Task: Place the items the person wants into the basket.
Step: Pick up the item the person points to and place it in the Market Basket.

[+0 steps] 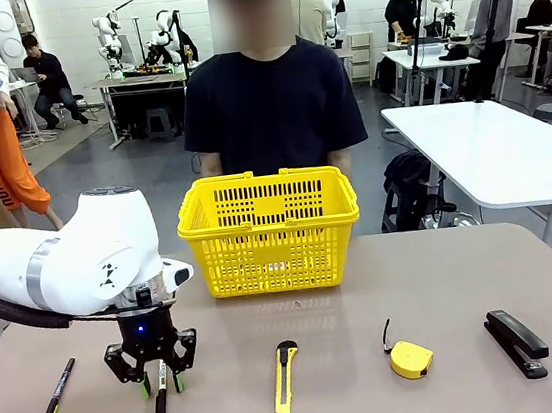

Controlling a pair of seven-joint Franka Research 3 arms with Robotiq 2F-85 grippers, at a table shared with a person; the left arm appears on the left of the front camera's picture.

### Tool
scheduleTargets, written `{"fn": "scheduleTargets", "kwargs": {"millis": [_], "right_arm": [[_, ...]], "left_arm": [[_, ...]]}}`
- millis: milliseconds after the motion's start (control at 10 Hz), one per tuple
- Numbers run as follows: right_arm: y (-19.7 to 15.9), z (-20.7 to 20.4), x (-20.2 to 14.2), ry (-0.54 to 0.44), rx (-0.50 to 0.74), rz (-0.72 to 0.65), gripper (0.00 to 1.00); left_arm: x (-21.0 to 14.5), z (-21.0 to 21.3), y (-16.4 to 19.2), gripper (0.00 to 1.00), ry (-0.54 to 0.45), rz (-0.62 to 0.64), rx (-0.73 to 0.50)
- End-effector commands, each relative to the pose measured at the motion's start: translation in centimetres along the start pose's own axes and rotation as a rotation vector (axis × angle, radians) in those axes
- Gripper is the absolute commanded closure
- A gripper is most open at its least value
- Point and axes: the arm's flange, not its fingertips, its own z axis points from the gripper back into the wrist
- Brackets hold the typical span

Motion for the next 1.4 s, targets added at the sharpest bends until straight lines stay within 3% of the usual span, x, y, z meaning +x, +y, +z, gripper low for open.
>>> {"fn": "scheduleTargets", "kwargs": {"millis": [0, 100, 500, 800, 1000, 1300], "right_arm": [[-0.1, -0.3, 0.0, 0.007, 0.002, -0.001, 0.00], [-0.1, -0.3, 0.0, 0.007, 0.002, -0.001, 0.00], [-0.1, -0.3, 0.0, 0.007, 0.002, -0.001, 0.00], [-0.1, -0.3, 0.0, 0.007, 0.002, -0.001, 0.00], [-0.1, -0.3, 0.0, 0.007, 0.002, -0.001, 0.00], [-0.1, -0.3, 0.0, 0.007, 0.002, -0.001, 0.00]], "left_arm": [[0.2, -0.2, -0.5, 0.92, -0.011, 0.018, 0.009], [0.2, -0.2, -0.5, 1.00, -0.011, 0.018, 0.008], [0.1, 0.4, -0.4, 1.00, -0.004, -0.002, 0.006], [-0.7, 3.2, 0.0, 1.00, 0.041, -0.057, 0.017], [-4.0, 10.9, 0.4, 1.00, 0.007, -0.179, 0.049], [-7.3, 19.2, 0.7, 1.00, -0.069, -0.232, 0.008]]}}
